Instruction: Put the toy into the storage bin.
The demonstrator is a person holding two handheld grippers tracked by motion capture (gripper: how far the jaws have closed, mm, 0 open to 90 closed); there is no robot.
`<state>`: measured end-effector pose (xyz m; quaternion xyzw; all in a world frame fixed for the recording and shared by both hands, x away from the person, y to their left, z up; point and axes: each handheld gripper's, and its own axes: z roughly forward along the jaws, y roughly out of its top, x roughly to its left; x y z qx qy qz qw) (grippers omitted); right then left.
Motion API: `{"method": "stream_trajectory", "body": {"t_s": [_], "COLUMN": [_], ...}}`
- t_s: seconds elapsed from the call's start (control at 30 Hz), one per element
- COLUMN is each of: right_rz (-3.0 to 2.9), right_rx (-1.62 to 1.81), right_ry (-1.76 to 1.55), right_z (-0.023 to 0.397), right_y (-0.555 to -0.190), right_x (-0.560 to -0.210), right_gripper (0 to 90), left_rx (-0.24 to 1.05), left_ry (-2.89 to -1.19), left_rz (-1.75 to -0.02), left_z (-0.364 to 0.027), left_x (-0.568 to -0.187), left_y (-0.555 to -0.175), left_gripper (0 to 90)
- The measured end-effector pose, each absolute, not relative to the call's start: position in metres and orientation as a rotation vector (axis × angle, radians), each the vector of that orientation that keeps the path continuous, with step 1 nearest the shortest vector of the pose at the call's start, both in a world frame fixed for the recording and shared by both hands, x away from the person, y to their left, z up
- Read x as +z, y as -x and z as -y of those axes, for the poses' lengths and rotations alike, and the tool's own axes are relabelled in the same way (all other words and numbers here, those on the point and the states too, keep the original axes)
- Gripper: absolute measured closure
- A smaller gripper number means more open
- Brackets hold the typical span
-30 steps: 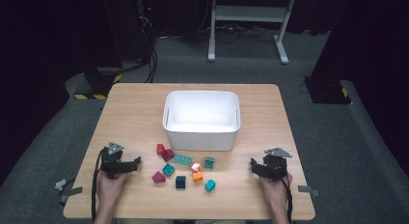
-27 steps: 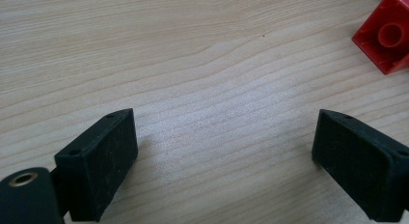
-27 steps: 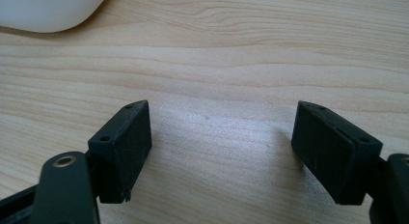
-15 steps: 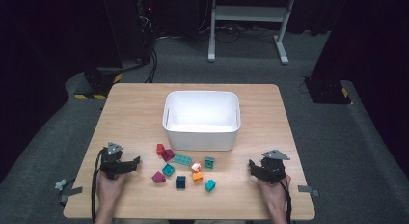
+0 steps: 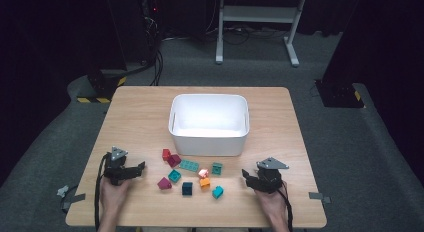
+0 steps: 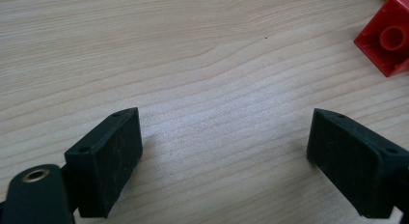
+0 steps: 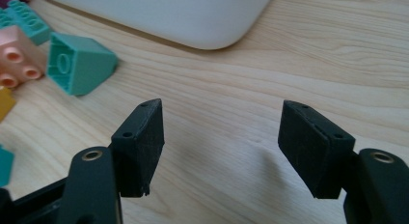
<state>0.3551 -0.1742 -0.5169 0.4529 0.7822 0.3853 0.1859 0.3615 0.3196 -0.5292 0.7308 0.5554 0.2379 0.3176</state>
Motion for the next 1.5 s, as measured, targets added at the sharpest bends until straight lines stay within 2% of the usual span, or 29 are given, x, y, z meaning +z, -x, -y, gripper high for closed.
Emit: {"method": "stream_trajectory", "body": {"t_s": [0.97, 1.5], "right_rz": [-2.377, -2.486], "right_rx": [1.2, 1.15], "right_ry": [-1.04, -0.985], "right_z": [0.115, 0.086], "right_y": [-0.366, -0.382], "right_x": [-0.499, -0.505], "right_gripper": [35.8, 33.8], "left_rx": [0.63, 0.631], "left_ry": [-1.915, -1.915], "left_rz": [-1.464, -1.465], "left_z": [-0.32, -0.32], "left_x": [-0.529, -0.529], "left_y": [-0.361, -0.361], "left_gripper": [13.4, 13.6]}}
